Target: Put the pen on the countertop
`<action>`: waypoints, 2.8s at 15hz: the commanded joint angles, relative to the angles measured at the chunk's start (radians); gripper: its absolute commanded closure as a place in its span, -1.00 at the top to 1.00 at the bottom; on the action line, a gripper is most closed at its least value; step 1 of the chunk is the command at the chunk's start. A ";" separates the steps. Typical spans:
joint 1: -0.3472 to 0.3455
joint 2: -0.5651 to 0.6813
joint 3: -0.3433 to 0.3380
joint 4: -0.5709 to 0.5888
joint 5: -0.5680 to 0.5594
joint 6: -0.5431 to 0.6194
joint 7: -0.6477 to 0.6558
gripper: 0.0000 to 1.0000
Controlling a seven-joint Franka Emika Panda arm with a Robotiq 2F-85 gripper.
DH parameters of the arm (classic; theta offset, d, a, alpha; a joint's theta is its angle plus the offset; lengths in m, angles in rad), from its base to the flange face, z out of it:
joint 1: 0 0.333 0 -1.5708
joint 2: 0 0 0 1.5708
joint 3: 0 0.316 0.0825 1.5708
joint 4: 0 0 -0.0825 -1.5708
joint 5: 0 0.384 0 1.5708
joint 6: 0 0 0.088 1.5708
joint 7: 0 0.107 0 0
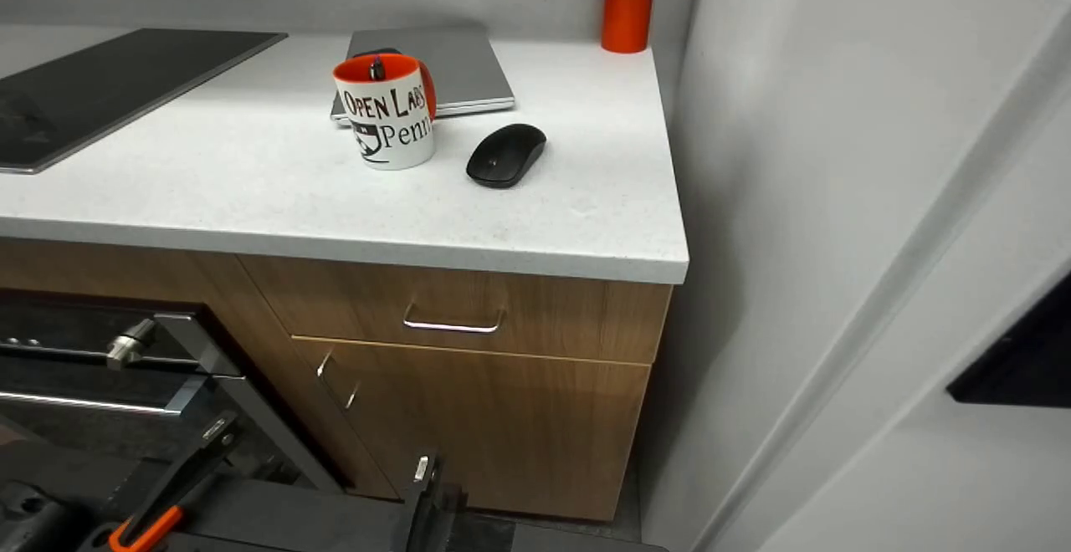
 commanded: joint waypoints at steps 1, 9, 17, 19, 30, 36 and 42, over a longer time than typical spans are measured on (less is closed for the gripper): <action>-0.010 0.010 0.009 0.003 0.005 -0.004 -0.004 1.00; 0.005 0.083 -0.022 0.008 0.060 0.070 -0.017 1.00; 0.051 0.281 -0.036 0.030 0.265 0.150 -0.102 1.00; 0.051 0.306 -0.034 0.039 0.325 0.154 -0.138 1.00; 0.026 0.394 -0.018 0.097 0.462 0.156 -0.217 0.17; 0.017 0.394 -0.019 0.097 0.461 0.150 -0.218 -0.88; 0.014 0.385 -0.012 0.095 0.442 0.142 -0.202 -1.00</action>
